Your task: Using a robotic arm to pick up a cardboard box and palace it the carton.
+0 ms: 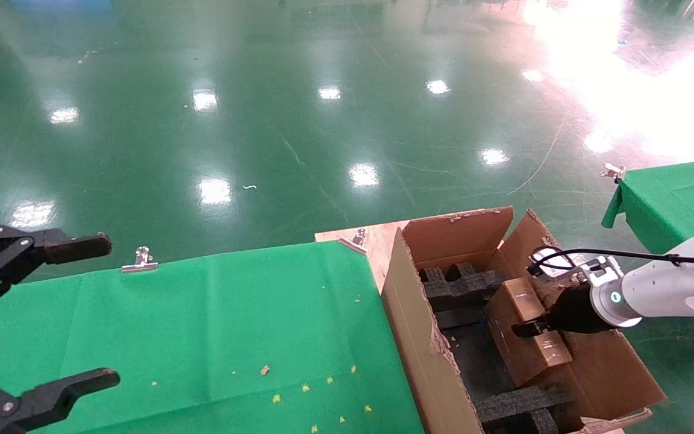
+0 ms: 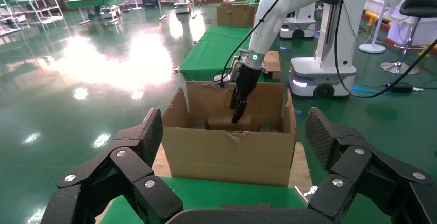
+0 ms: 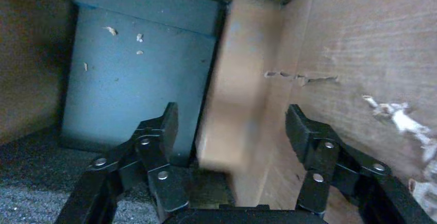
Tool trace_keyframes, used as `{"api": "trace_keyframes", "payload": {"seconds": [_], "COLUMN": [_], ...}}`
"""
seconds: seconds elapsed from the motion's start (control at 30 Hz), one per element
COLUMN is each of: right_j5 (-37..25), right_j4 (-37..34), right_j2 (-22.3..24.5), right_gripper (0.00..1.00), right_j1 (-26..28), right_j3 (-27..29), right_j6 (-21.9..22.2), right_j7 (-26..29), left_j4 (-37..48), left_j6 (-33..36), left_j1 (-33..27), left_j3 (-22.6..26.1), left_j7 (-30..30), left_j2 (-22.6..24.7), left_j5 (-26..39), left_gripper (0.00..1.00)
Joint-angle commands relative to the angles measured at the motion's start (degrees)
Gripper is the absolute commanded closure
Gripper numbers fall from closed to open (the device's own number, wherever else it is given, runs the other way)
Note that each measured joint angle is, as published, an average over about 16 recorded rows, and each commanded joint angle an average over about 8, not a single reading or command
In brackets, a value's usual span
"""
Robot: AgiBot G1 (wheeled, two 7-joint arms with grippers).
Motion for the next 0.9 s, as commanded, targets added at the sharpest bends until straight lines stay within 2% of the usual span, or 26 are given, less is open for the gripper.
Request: {"api": "trace_keyframes", "payload": {"seconds": [0.03,0.27,0.43,0.63,0.73,0.9], "right_j5": [-0.2,-1.7,-2.1,-1.4,0.7,4.2], "right_j4": [0.5,5.2,12.4,26.9,33.8,39.9], "right_j2": [0.3,2.8,5.9,11.2,14.0,16.7], "right_gripper": [0.00,0.00,0.00,0.00,0.00,0.00], "right_j1": [0.3,6.1,12.3,17.8,18.4,18.1], "right_j3": [-0.1,0.8,3.2,7.8,10.4,13.6], "right_j6": [-0.1,1.9,4.6,8.5,9.5,9.9], "right_j7": [0.1,-0.4,-1.8,-7.9,-12.0,-16.5], "left_j4": [0.0,0.0,0.0,0.0,0.0,0.0], "left_j6": [0.0,0.0,0.0,0.0,0.0,0.0], "left_j1": [0.0,0.0,0.0,0.0,0.0,0.0], "left_j3": [0.0,0.0,0.0,0.0,0.0,0.0], "left_j7": [0.0,0.0,0.0,0.0,0.0,0.0], "left_j2": [0.0,0.0,0.0,0.0,0.0,0.0], "left_j5": [0.0,0.0,0.0,0.0,0.0,0.0], "left_gripper": [0.00,0.00,0.00,0.00,0.00,0.00]}}
